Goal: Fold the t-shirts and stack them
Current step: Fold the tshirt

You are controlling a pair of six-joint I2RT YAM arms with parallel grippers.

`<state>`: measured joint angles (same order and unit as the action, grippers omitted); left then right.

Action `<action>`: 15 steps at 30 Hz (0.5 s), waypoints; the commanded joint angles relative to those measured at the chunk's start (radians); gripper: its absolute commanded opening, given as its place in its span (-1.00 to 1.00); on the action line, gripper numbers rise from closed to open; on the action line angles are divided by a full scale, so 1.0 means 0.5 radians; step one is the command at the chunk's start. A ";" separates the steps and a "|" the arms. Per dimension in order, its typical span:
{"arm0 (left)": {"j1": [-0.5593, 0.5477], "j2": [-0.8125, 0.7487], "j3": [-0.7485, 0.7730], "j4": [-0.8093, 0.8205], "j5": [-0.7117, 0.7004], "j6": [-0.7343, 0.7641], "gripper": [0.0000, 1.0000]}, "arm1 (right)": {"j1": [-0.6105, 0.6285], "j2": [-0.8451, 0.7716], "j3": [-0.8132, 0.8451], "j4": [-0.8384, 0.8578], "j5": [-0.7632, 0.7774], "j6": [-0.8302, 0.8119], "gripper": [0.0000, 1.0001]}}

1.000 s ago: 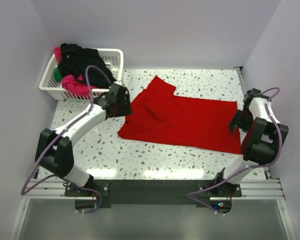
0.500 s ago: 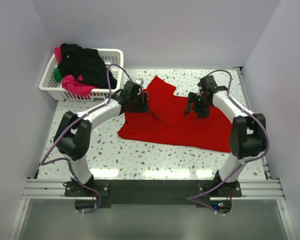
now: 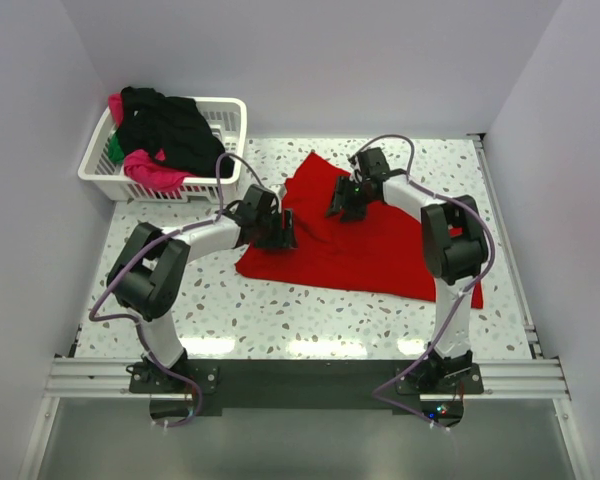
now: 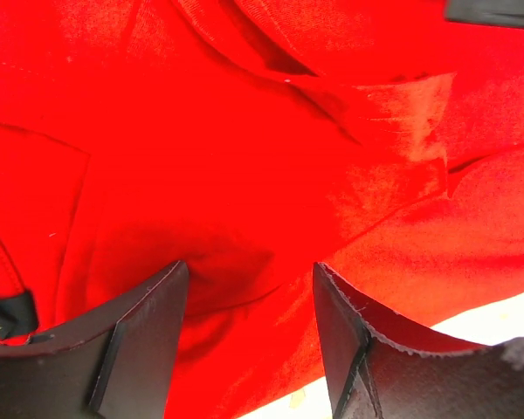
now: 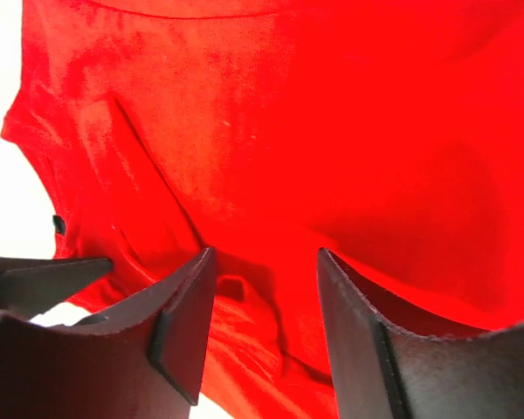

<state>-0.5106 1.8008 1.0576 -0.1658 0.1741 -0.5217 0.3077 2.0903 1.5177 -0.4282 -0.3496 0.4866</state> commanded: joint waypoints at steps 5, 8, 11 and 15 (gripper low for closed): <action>0.021 -0.030 -0.029 0.095 -0.008 -0.036 0.25 | 0.053 0.065 0.076 0.117 -0.150 0.039 -0.01; 0.021 -0.049 -0.081 0.132 -0.026 -0.070 0.25 | 0.072 0.078 0.063 0.120 -0.193 0.036 -0.06; 0.021 -0.049 -0.100 0.135 -0.044 -0.098 0.25 | 0.078 0.062 0.051 0.117 -0.206 0.015 -0.08; 0.021 -0.064 -0.152 0.163 -0.078 -0.150 0.25 | 0.075 0.078 0.066 0.068 -0.242 -0.019 -0.14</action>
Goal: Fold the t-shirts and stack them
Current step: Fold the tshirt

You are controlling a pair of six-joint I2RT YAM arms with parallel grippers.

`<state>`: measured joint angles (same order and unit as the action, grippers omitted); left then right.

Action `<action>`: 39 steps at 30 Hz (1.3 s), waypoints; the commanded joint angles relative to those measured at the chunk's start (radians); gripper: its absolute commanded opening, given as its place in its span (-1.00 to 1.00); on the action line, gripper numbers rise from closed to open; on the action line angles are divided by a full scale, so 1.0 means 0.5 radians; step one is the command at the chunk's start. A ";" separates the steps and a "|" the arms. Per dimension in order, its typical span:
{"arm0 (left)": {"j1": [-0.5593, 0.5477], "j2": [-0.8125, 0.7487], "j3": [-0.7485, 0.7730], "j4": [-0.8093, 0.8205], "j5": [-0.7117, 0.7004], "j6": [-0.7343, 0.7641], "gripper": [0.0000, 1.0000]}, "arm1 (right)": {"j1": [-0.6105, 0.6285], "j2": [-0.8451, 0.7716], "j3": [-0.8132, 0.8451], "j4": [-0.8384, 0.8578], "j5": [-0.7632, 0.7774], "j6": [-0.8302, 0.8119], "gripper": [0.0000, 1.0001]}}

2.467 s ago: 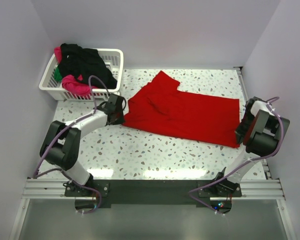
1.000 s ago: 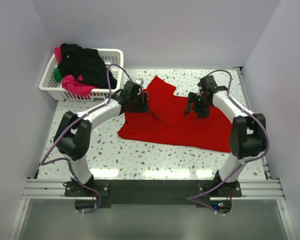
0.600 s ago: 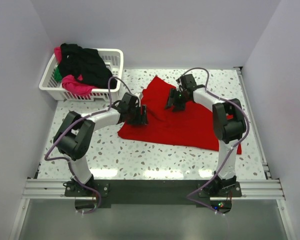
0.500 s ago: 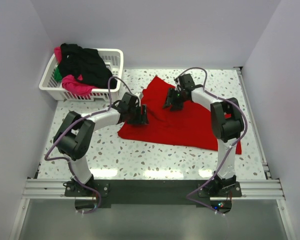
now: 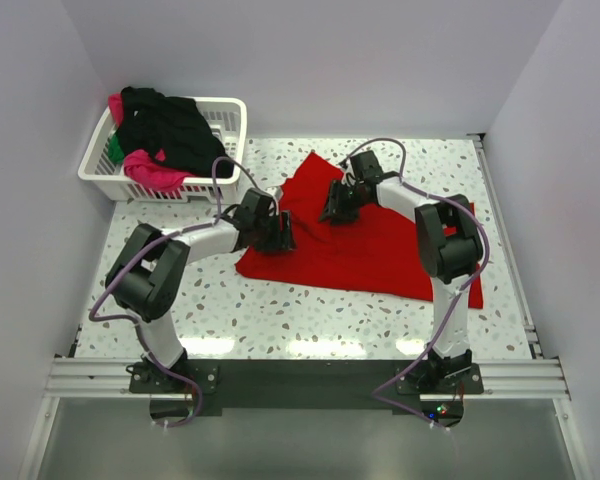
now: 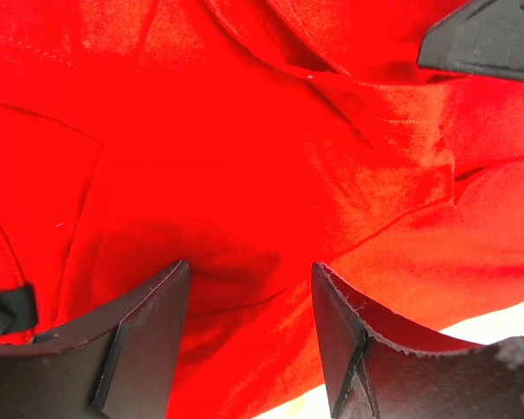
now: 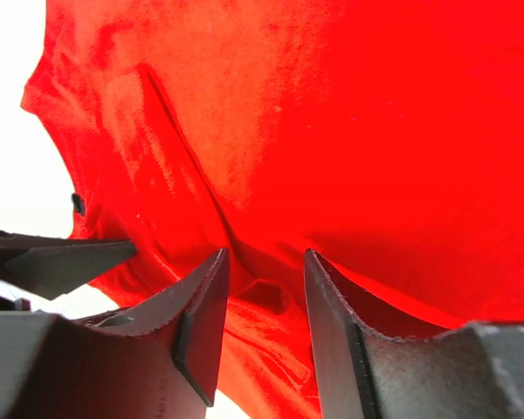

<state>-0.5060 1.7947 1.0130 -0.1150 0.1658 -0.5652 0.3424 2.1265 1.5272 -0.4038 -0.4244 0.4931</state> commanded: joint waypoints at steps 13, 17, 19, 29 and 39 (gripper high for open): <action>0.012 -0.138 -0.194 0.070 -0.117 -0.118 0.25 | 0.012 -0.010 -0.029 0.010 -0.194 -0.050 -0.49; 0.012 -0.159 -0.228 0.077 -0.135 -0.115 0.25 | 0.009 0.002 -0.063 0.013 -0.225 -0.044 -0.69; 0.012 -0.165 -0.243 0.080 -0.132 -0.121 0.25 | 0.009 -0.004 -0.078 0.025 -0.237 -0.044 -0.77; 0.012 -0.221 -0.329 0.107 -0.153 -0.140 0.25 | 0.009 -0.105 -0.161 0.093 -0.219 -0.007 -1.00; 0.012 -0.257 -0.391 0.113 -0.166 -0.158 0.25 | 0.006 -0.222 -0.122 0.093 -0.026 -0.001 -1.00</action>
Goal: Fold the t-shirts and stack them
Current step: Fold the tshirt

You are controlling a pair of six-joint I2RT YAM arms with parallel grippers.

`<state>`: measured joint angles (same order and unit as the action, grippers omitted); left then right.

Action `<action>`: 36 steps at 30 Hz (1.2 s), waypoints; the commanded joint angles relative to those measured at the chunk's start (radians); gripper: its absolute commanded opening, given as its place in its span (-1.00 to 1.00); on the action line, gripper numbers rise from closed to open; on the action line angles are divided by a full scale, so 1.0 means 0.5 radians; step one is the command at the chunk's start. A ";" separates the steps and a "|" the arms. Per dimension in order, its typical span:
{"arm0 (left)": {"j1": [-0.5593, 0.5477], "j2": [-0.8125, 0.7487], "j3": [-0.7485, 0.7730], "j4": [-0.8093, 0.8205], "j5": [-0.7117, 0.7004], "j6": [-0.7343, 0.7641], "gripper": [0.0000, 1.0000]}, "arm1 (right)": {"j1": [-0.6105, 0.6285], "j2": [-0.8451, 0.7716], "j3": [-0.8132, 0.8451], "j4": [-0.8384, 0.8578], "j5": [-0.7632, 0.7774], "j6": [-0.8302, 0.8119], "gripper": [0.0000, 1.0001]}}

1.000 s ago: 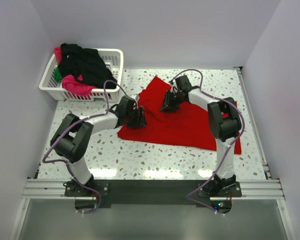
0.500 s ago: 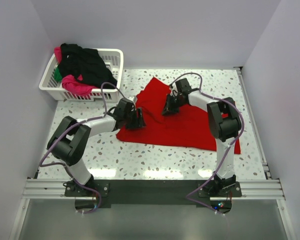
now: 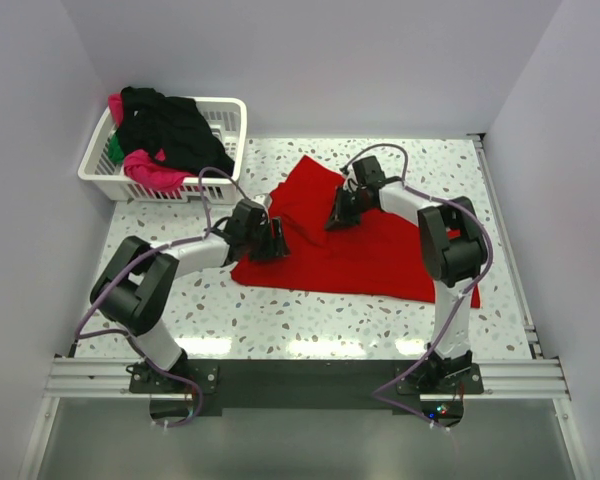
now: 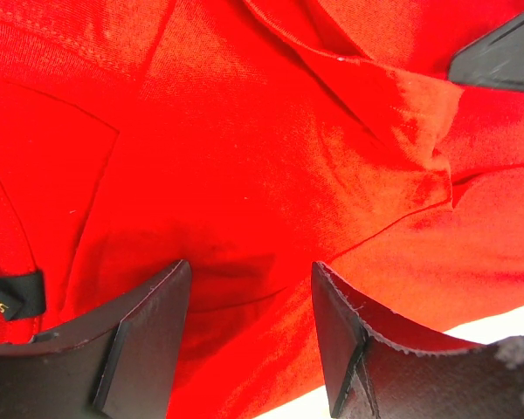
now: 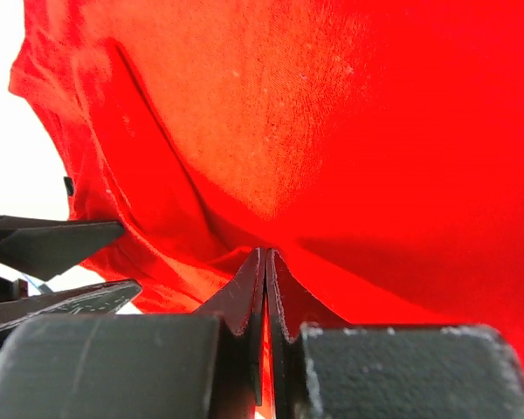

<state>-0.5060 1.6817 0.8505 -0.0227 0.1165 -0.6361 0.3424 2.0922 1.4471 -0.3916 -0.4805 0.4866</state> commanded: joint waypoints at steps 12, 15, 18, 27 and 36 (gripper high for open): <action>0.012 -0.044 -0.084 -0.071 -0.067 -0.022 0.25 | 0.009 -0.193 0.014 0.038 0.130 -0.013 -1.00; 0.012 -0.050 -0.096 -0.068 -0.067 -0.025 0.25 | 0.009 -0.169 0.008 0.047 0.023 -0.004 -0.86; 0.012 -0.053 -0.103 -0.065 -0.067 -0.032 0.25 | 0.009 -0.153 -0.044 0.071 -0.073 0.005 -0.53; 0.012 -0.050 -0.115 -0.065 -0.067 -0.038 0.25 | 0.009 -0.049 -0.041 0.136 -0.168 0.021 -0.22; 0.012 -0.047 -0.118 -0.062 -0.061 -0.053 0.25 | 0.015 0.077 -0.026 0.167 -0.242 0.024 -0.24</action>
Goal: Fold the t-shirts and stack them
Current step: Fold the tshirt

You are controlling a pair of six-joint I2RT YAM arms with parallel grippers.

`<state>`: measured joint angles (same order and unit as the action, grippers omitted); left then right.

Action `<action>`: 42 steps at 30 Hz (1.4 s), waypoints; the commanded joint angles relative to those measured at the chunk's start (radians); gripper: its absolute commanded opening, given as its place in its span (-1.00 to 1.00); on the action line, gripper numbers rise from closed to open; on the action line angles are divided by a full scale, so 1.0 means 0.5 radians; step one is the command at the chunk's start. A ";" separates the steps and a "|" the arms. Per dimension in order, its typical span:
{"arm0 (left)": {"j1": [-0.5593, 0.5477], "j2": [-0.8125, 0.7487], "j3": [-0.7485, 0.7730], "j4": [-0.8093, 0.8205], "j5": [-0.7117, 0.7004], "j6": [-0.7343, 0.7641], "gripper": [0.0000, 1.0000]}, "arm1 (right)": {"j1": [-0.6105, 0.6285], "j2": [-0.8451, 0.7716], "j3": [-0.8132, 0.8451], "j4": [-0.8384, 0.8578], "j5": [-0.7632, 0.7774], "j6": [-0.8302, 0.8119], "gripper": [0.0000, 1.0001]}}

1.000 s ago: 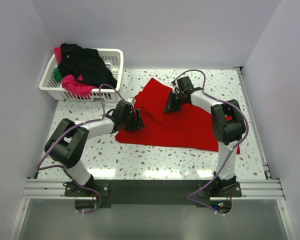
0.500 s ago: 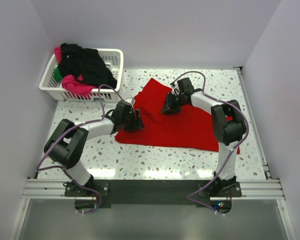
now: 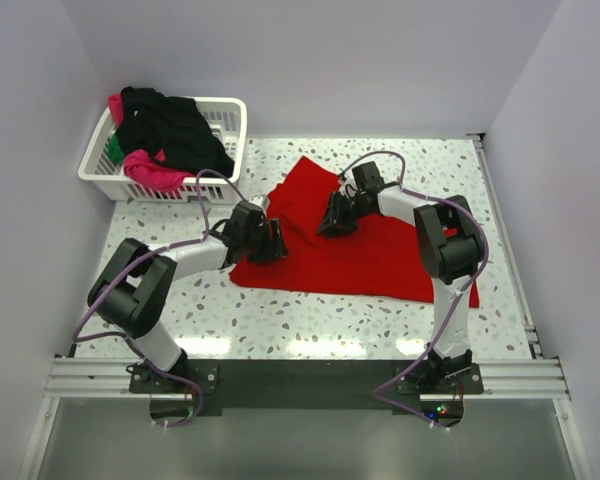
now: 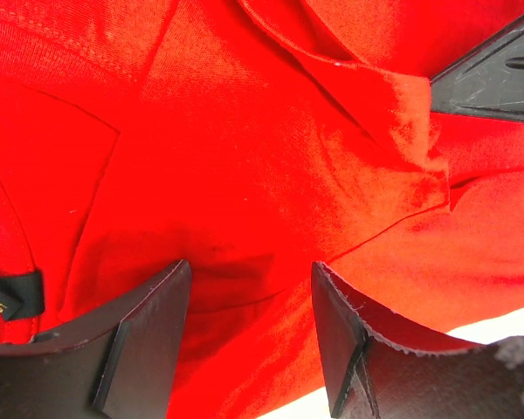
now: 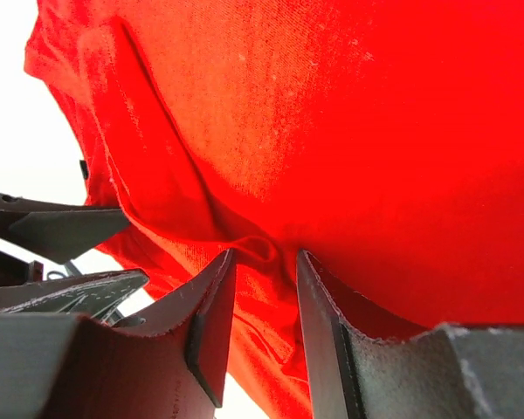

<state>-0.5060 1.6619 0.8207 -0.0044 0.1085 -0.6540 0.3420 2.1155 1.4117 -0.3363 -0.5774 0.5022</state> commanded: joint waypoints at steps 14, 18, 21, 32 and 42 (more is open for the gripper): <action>0.012 0.005 -0.049 -0.099 -0.048 -0.011 0.25 | 0.016 -0.012 0.039 0.163 -0.079 0.039 -0.89; 0.012 0.011 -0.046 -0.096 -0.045 -0.014 0.25 | 0.016 -0.135 -0.013 0.169 -0.002 0.042 -1.00; 0.012 0.014 -0.040 -0.102 -0.048 -0.014 0.25 | 0.016 -0.212 -0.083 0.194 0.102 0.042 -1.00; 0.012 0.026 -0.031 -0.111 -0.042 -0.011 0.25 | 0.015 -0.411 -0.225 0.154 0.406 0.060 -1.00; 0.012 0.023 -0.037 -0.117 -0.048 -0.011 0.25 | 0.016 -0.417 -0.274 0.016 0.541 0.057 -1.00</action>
<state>-0.5060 1.6615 0.8207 -0.0044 0.1078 -0.6548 0.3466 1.9469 1.2842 -0.3138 -0.3550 0.5247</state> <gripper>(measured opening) 0.624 0.011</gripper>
